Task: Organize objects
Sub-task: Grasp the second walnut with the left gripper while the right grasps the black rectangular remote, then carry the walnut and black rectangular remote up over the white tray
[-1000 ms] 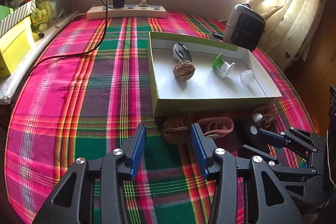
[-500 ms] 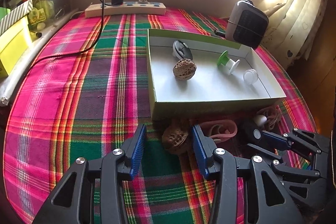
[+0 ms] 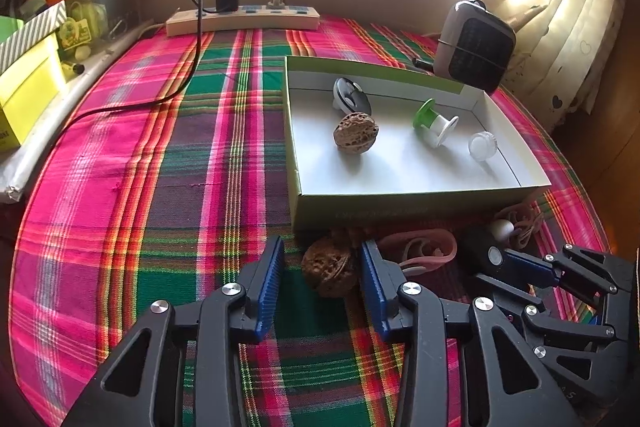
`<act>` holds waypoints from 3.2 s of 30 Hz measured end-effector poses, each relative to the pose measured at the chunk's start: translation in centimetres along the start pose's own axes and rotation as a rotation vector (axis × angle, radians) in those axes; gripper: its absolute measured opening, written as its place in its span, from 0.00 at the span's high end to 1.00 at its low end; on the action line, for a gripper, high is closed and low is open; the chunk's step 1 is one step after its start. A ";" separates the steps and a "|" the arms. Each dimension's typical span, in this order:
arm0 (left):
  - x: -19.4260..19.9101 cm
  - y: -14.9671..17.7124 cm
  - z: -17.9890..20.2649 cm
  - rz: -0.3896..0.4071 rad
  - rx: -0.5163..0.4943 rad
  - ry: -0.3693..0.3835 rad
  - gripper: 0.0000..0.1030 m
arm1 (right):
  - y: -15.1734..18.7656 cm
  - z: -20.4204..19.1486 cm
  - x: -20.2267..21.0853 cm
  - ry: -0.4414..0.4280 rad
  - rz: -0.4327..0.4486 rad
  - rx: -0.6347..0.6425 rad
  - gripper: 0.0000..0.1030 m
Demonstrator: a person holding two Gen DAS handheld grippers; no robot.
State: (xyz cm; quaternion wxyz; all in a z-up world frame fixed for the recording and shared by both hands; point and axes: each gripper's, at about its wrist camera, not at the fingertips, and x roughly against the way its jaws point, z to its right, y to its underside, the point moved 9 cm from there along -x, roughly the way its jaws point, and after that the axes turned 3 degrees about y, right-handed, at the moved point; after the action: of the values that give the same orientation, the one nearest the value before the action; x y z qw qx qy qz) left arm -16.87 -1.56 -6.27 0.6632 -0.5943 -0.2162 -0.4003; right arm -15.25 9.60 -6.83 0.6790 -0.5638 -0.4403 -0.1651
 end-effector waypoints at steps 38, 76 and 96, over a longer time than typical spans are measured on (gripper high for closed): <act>0.2 0.2 0.3 0.006 -0.039 -0.036 0.75 | -0.1 0.1 0.1 0.000 0.003 0.004 0.73; 3.0 -1.6 2.4 0.071 -0.056 -0.001 0.76 | -1.5 1.5 2.9 -0.033 0.079 -0.041 0.73; 3.1 -2.7 1.5 0.085 -0.030 -0.001 0.78 | -4.3 5.3 3.9 0.023 0.132 -0.099 0.73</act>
State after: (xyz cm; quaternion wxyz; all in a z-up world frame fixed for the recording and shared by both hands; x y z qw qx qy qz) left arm -16.91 -0.84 -1.97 0.6706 -0.6130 -0.1849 -0.3746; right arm -18.33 14.11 -1.25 0.6646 -0.6226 -0.3855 -0.1483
